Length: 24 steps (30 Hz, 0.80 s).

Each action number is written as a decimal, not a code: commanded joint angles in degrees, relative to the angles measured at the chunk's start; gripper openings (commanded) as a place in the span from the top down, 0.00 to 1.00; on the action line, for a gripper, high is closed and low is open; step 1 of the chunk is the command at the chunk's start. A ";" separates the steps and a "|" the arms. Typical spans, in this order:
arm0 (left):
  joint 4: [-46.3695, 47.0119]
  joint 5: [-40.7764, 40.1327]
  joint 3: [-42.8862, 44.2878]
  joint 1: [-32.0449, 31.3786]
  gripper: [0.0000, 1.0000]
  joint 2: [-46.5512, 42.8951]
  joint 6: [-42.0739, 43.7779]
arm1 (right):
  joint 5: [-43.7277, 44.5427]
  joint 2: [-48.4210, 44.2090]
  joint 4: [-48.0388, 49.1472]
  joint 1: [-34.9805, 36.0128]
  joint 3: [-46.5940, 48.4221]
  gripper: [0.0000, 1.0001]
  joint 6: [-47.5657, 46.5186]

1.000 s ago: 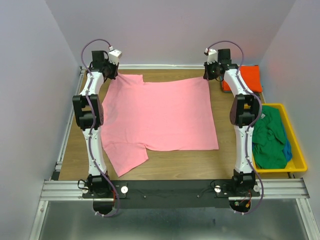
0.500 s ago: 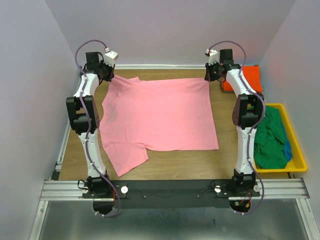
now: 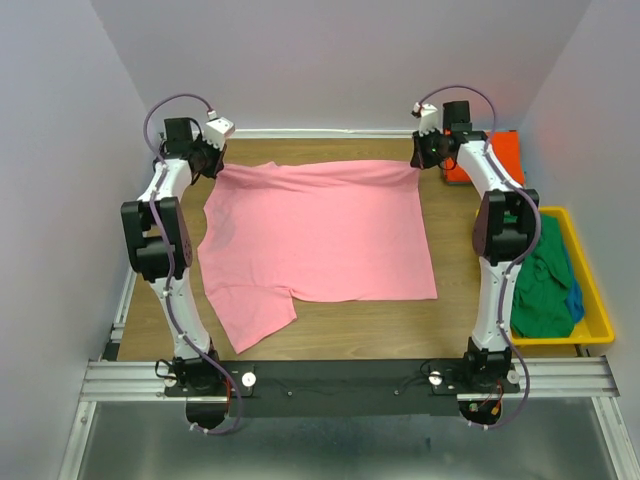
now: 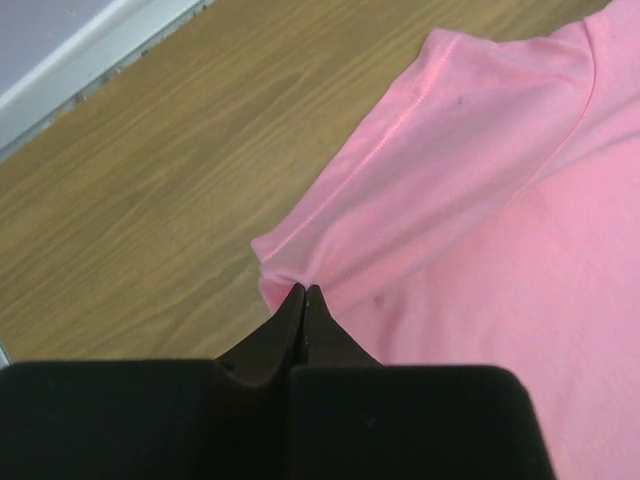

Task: Fold and stack the t-shirts
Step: Fold the tshirt

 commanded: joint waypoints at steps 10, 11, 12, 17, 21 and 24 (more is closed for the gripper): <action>2.99 0.95 -13.54 1.22 1.00 -12.09 5.56 | -3.36 -8.39 -0.62 -0.87 -10.86 0.99 -2.52; 3.08 0.77 -14.34 1.22 1.00 -12.44 5.56 | -3.19 -8.57 -0.62 -0.96 -12.08 0.99 -2.96; 3.26 0.60 -15.13 1.22 1.00 -12.79 5.39 | -3.18 -8.65 -0.62 -0.96 -12.10 1.00 -3.14; 4.48 -0.89 -20.92 1.22 1.00 -14.29 4.25 | -3.54 -8.74 -0.62 -0.96 -14.47 0.99 -3.58; 5.80 -2.92 -24.45 1.22 1.00 -14.38 3.63 | -3.27 -7.95 -0.62 -0.96 -15.78 1.00 -4.19; 5.89 -4.59 -25.68 1.22 1.00 -13.06 3.63 | -3.18 -6.90 -0.53 -0.87 -17.10 0.99 -4.19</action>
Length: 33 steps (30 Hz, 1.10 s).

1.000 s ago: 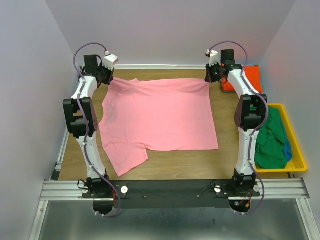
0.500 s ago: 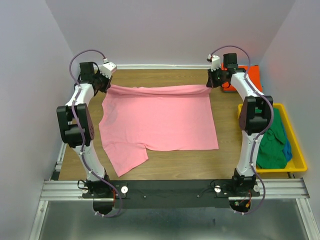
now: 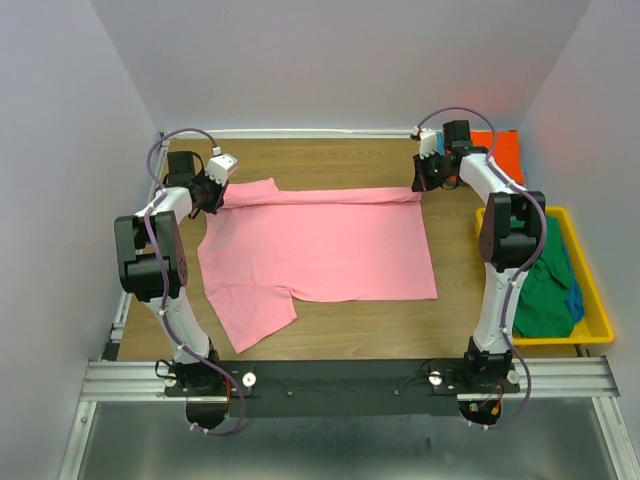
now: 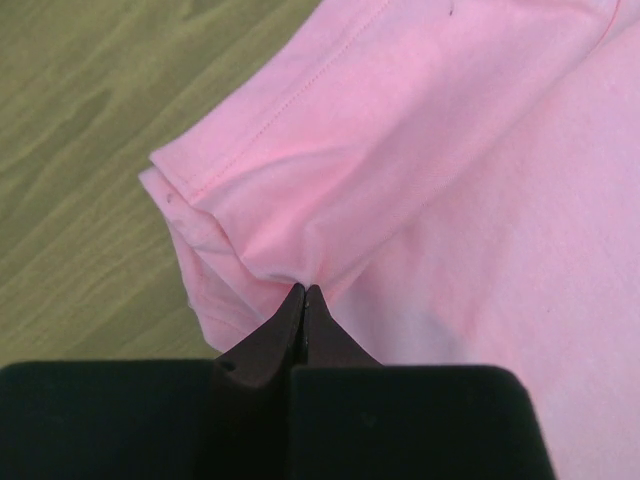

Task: Fold and stack the t-shirts
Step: Fold the tshirt

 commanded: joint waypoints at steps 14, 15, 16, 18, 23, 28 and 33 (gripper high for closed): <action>-1.18 -3.83 4.06 1.09 1.00 0.19 -0.85 | 1.66 -1.52 -0.33 -0.61 0.46 0.99 -0.74; -1.36 -3.74 4.33 1.26 1.00 0.02 -0.85 | 1.83 -1.70 -0.33 -0.70 0.54 0.99 -0.83; -1.71 -3.57 4.42 1.53 1.00 -0.16 -0.85 | 1.92 -1.88 -0.33 -0.79 0.11 0.99 -1.09; -1.97 -3.65 4.42 1.62 1.00 -0.07 -0.59 | 2.01 -2.32 -0.33 -0.79 -0.86 1.00 -1.61; -1.80 -3.74 3.28 1.79 1.00 1.51 0.11 | 0.34 -3.02 -0.25 -0.70 -5.16 0.99 -2.23; -1.71 -3.56 1.79 1.79 1.00 2.65 1.61 | 1.22 -2.41 -0.25 -0.70 -7.45 0.99 -3.90; -4.25 -3.48 1.17 1.62 1.00 3.35 6.08 | 0.69 -1.79 -0.33 -0.70 -7.72 0.98 -4.61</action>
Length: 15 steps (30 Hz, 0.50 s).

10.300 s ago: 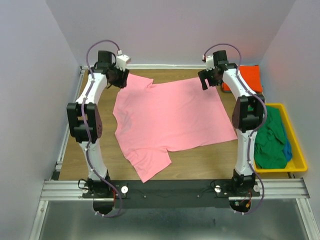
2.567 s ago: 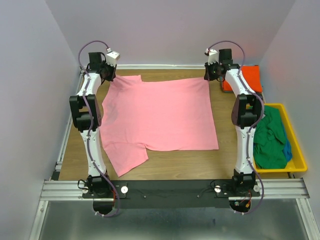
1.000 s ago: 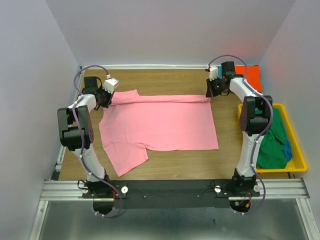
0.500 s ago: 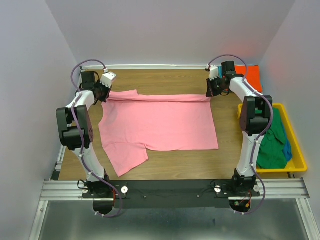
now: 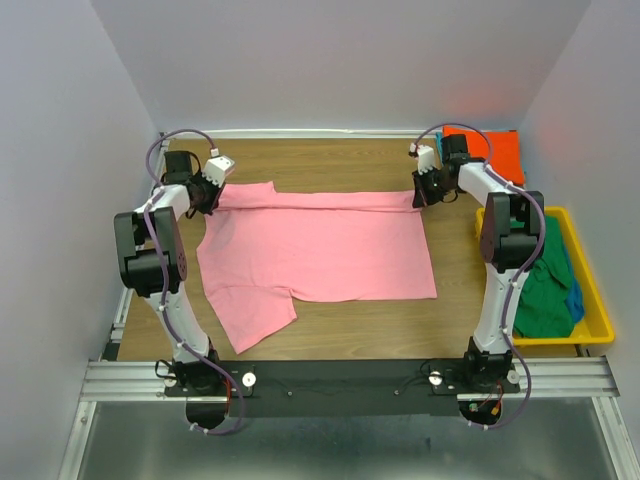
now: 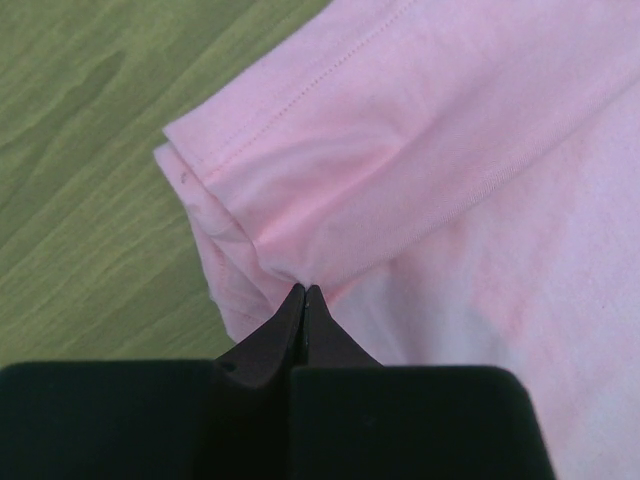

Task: Fold and stack the t-shirts
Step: Fold the tshirt

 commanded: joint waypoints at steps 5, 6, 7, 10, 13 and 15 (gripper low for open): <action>-10.79 2.05 5.79 0.57 0.49 1.83 7.92 | 0.25 -3.02 -0.82 -0.55 0.92 0.52 -2.18; -11.43 2.76 7.12 0.66 0.45 1.74 7.75 | 0.34 -3.37 -0.82 -0.46 1.62 0.49 -1.66; -11.78 3.29 8.44 0.66 0.45 1.66 7.23 | 0.25 -3.72 -0.73 -0.55 2.24 0.46 -1.31; -12.31 4.79 14.85 0.74 0.43 3.75 4.51 | -0.09 -3.82 -1.26 -0.55 5.31 0.42 0.19; -14.50 6.02 22.23 0.66 0.43 8.13 1.88 | -0.80 -2.77 -1.96 -0.46 8.21 0.42 1.33; -15.73 6.81 27.77 0.66 0.43 10.78 0.37 | -1.33 -1.89 -2.57 -0.55 9.27 0.43 1.86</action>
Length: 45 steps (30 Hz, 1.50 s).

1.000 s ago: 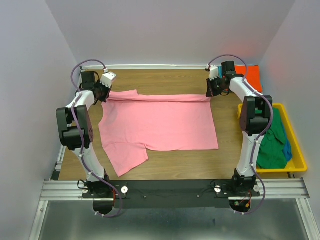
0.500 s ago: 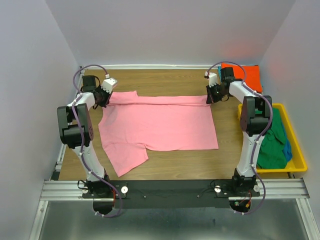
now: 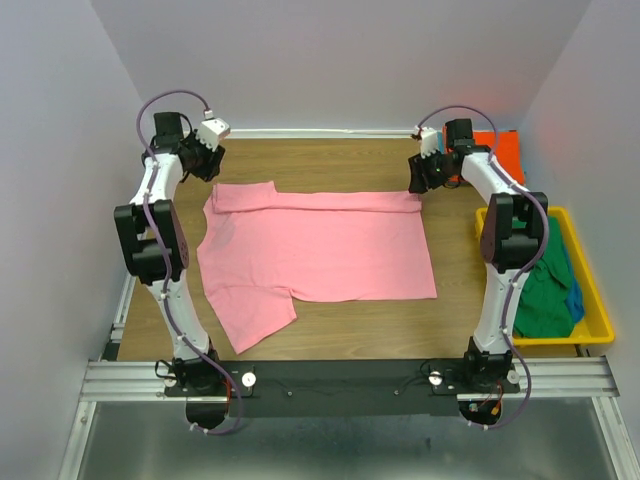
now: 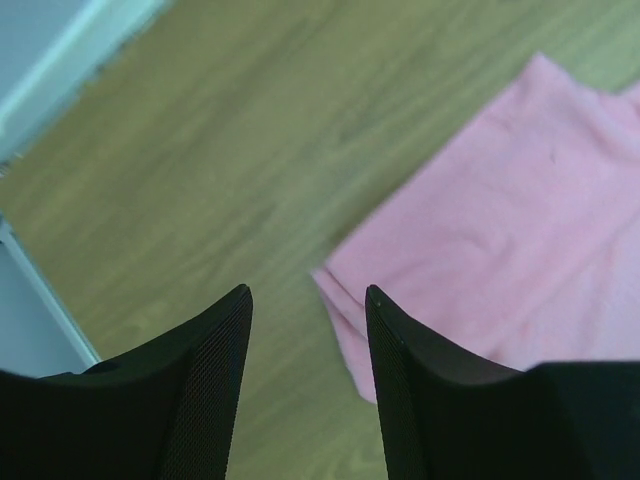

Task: Fold and stack the t-shirts
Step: Fold the tshirt

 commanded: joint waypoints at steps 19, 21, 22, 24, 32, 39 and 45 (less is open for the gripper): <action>-4.60 3.93 16.28 0.17 0.48 17.39 -10.14 | -1.51 4.25 -3.68 0.71 4.71 0.45 3.80; -4.69 4.45 15.93 0.09 0.55 17.13 -10.23 | -1.33 4.34 -3.77 0.71 4.80 0.45 3.80; -4.86 4.63 15.75 0.17 0.57 16.78 -10.14 | -1.24 4.34 -3.77 0.71 4.80 0.45 3.71; -4.86 5.25 14.96 0.17 0.64 16.34 -9.88 | -1.15 4.42 -3.86 0.71 4.80 0.46 3.88; -4.87 3.49 14.52 0.09 0.47 15.99 -10.14 | -1.50 4.60 -4.03 0.62 5.59 0.46 4.15; -5.30 2.88 15.31 0.09 0.58 16.69 -10.14 | -1.07 4.42 -4.30 0.71 5.50 0.46 3.62; -6.18 2.62 15.14 0.09 0.63 16.87 -9.96 | -0.89 4.60 -4.38 0.70 5.94 0.46 3.79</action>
